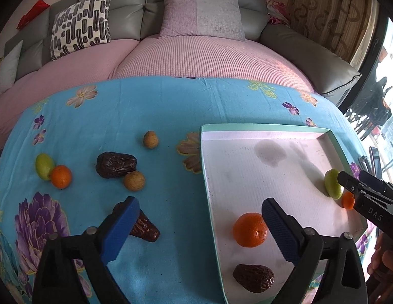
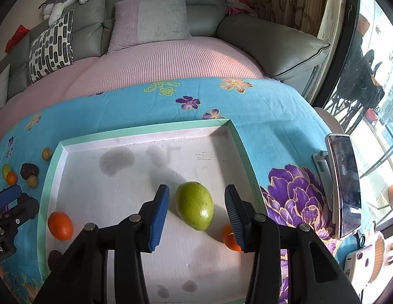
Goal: Organize fruits
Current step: 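Open both tools to release the orange and mango in the tray, then move both tools back over the fruits on the bedspread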
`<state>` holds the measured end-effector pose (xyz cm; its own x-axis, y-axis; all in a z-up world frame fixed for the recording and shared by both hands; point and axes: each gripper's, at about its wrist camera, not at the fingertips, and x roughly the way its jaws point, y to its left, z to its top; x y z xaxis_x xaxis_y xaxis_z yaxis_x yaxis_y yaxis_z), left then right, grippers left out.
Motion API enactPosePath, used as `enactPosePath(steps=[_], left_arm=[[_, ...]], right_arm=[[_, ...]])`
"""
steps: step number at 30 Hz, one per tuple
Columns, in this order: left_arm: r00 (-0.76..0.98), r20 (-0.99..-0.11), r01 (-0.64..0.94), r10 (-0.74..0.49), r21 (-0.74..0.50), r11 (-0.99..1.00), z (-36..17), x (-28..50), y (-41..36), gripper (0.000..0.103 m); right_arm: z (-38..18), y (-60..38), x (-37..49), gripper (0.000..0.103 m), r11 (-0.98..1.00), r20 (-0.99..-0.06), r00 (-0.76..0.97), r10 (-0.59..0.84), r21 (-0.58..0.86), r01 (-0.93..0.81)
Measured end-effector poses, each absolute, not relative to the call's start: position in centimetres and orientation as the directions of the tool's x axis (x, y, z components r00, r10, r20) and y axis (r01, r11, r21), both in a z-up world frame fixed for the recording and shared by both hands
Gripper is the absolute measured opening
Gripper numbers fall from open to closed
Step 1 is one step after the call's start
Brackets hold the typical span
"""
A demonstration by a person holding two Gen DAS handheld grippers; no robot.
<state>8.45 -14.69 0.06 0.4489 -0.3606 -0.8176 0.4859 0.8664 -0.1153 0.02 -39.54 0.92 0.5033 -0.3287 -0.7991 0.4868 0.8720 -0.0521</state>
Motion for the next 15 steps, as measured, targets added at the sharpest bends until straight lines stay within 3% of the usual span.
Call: enactPosePath(steps=[4, 5, 7, 15], left_arm=[[0.46, -0.826, 0.457, -0.326, -0.095, 0.884, -0.4, 8.9, -14.2, 0.103], [0.463, -0.827, 0.449, -0.32, -0.093, 0.889, -0.5, 9.0, -14.1, 0.103], [0.466, -0.829, 0.437, -0.308, -0.087, 0.895, -0.7, 9.1, -13.8, 0.103], [0.483, -0.829, 0.42, -0.283, -0.064, 0.905, -0.6, 9.2, -13.0, 0.103]], right_arm=[[0.7, -39.5, 0.1, 0.05, 0.874, -0.804, 0.498, -0.326, -0.055, 0.483], [0.6, -39.5, 0.2, 0.055, 0.875, -0.806, 0.495, -0.325, -0.057, 0.481], [0.5, -39.4, 0.2, 0.075, 0.876, -0.805, 0.492, -0.331, -0.068, 0.477], [0.3, -38.8, 0.5, 0.083, 0.887, -0.797, 0.504, -0.332, -0.082, 0.455]])
